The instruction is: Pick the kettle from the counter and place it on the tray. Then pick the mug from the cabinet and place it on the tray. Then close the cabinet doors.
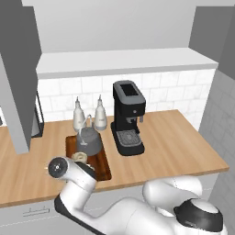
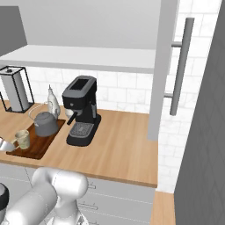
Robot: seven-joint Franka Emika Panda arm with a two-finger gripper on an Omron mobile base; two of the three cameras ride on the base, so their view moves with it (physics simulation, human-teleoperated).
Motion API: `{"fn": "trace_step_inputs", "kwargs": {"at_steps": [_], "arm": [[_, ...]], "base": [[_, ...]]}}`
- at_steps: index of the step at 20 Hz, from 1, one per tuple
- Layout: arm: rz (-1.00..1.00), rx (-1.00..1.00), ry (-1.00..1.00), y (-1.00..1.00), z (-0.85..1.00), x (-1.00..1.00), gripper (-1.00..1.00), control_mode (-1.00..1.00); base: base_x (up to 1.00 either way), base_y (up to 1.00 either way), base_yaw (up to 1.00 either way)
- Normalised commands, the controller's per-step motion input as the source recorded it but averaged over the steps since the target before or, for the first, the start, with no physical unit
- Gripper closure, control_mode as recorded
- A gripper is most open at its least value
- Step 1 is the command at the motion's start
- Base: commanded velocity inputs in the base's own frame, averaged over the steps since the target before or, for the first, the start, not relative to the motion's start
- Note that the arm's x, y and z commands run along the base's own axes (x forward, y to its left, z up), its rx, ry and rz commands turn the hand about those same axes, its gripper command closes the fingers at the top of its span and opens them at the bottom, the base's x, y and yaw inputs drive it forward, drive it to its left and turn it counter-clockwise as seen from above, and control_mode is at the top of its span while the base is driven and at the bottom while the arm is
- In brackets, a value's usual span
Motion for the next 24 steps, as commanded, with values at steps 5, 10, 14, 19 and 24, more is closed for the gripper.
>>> {"fn": "trace_step_inputs", "kwargs": {"at_steps": [5,10,14,19,24], "arm": [[0.0,-0.05,0.16,0.01,0.04,-0.01,-1.0,-1.0],[0.01,-0.16,-0.01,0.06,-0.13,0.0,-1.0,-1.0],[0.0,-0.23,-0.05,0.26,-0.02,0.0,-1.0,-1.0],[0.0,-0.26,0.0,0.38,0.16,-0.06,-1.0,-1.0],[0.0,-0.26,0.0,0.23,0.19,-0.19,-1.0,-1.0]], "base": [[0.0,0.0,0.0],[0.0,0.0,0.0],[0.0,0.0,0.0],[0.0,0.0,0.0],[0.0,0.0,0.0]]}}
